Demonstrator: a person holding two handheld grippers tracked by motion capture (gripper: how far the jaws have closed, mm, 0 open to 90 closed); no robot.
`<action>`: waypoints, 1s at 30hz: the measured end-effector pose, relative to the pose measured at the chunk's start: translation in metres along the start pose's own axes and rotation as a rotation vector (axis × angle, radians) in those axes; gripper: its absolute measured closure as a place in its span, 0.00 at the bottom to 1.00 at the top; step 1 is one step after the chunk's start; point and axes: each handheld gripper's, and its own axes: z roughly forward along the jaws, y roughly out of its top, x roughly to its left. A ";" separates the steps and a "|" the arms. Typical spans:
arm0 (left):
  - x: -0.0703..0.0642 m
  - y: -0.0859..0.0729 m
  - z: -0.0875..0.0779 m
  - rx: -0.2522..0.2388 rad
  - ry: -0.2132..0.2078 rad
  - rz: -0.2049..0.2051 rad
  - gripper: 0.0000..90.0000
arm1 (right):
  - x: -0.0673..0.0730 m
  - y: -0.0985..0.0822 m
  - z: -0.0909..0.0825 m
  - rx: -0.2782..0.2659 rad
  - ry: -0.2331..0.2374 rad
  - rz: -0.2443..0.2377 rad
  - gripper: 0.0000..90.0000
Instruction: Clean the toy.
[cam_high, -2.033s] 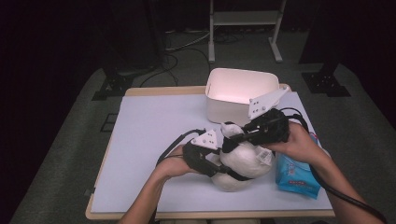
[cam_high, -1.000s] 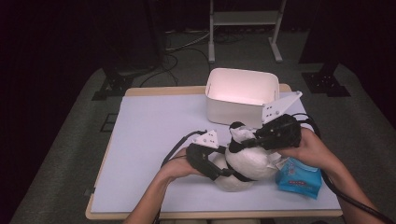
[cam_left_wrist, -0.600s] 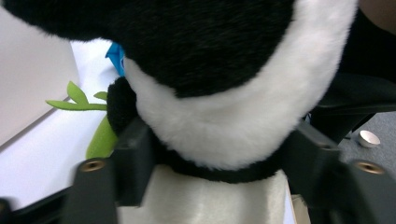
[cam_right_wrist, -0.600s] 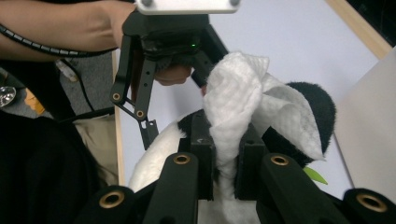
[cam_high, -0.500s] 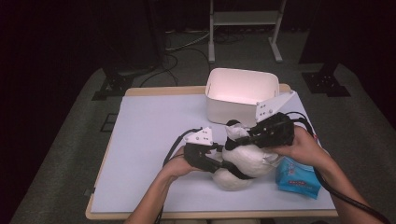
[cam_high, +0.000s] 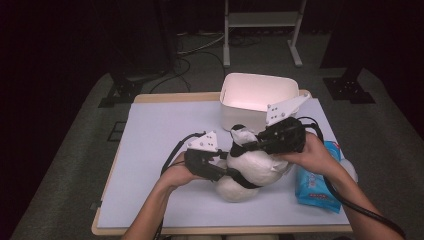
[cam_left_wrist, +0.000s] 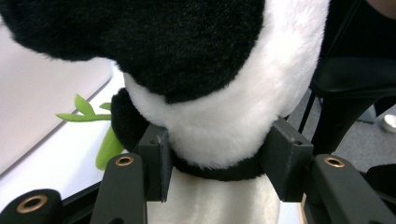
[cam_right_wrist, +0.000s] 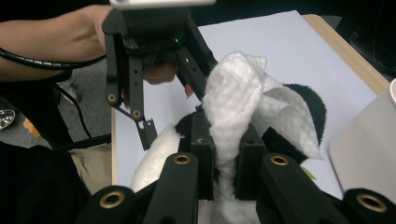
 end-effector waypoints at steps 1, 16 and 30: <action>0.000 0.000 -0.002 0.005 0.006 0.001 0.54 | 0.000 0.000 0.001 -0.002 0.002 0.002 0.90; 0.003 -0.010 0.007 0.093 0.023 -0.022 0.40 | -0.005 -0.023 0.003 0.093 -0.010 0.007 0.90; 0.015 -0.032 0.008 0.112 0.002 -0.068 0.25 | -0.012 -0.046 -0.007 0.092 -0.015 0.049 0.90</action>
